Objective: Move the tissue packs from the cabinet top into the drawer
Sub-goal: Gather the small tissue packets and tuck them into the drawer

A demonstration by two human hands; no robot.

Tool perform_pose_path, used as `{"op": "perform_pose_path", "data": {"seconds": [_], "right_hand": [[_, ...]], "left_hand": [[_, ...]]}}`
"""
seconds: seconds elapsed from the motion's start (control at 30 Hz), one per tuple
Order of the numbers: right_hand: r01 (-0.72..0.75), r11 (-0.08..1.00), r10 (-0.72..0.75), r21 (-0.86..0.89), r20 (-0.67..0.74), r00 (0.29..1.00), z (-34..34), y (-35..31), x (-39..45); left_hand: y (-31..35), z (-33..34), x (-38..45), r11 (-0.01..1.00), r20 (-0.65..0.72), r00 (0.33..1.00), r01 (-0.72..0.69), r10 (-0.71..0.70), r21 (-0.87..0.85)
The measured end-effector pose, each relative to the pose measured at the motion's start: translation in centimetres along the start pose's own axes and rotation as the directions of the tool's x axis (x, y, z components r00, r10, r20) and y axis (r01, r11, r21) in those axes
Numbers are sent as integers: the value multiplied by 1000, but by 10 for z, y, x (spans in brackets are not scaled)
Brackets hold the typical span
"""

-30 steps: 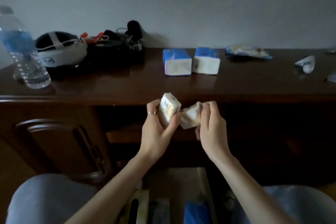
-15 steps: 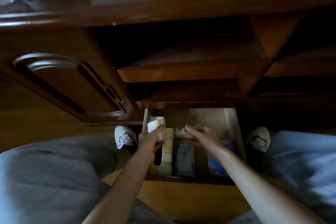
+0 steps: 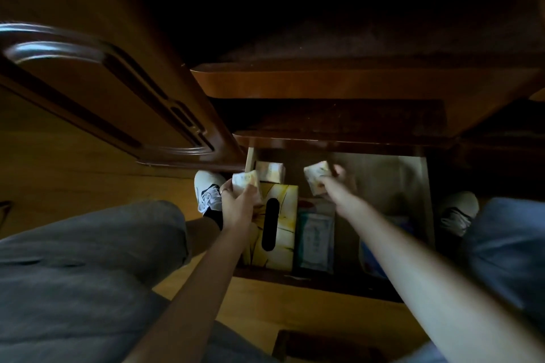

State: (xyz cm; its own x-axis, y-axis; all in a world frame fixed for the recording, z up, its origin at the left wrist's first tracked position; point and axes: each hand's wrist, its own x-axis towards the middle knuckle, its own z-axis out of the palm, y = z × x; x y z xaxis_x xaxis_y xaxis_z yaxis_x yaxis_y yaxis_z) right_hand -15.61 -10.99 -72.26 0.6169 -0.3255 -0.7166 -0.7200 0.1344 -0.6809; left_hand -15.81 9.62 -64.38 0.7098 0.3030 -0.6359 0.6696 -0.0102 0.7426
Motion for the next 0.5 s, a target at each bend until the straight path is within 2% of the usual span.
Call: {"op": "perform_pose_path", "data": {"seconds": [0.13, 0.27, 0.37, 0.5], "right_hand": [[-53, 998, 55, 40, -62, 997, 3, 0, 19], [29, 999, -34, -42, -137, 990, 20, -2, 39], [42, 997, -46, -61, -69, 997, 29, 0, 53], [-11, 996, 8, -89, -38, 999, 43, 2, 66]], "left_hand": [[-4, 3, 2, 999, 50, 998, 26, -24, -40], [-9, 6, 4, 999, 106, 994, 37, -32, -39], [-11, 7, 7, 999, 110, 994, 24, -18, -48], [-13, 8, 12, 999, 96, 995, 20, -16, -46]]}}
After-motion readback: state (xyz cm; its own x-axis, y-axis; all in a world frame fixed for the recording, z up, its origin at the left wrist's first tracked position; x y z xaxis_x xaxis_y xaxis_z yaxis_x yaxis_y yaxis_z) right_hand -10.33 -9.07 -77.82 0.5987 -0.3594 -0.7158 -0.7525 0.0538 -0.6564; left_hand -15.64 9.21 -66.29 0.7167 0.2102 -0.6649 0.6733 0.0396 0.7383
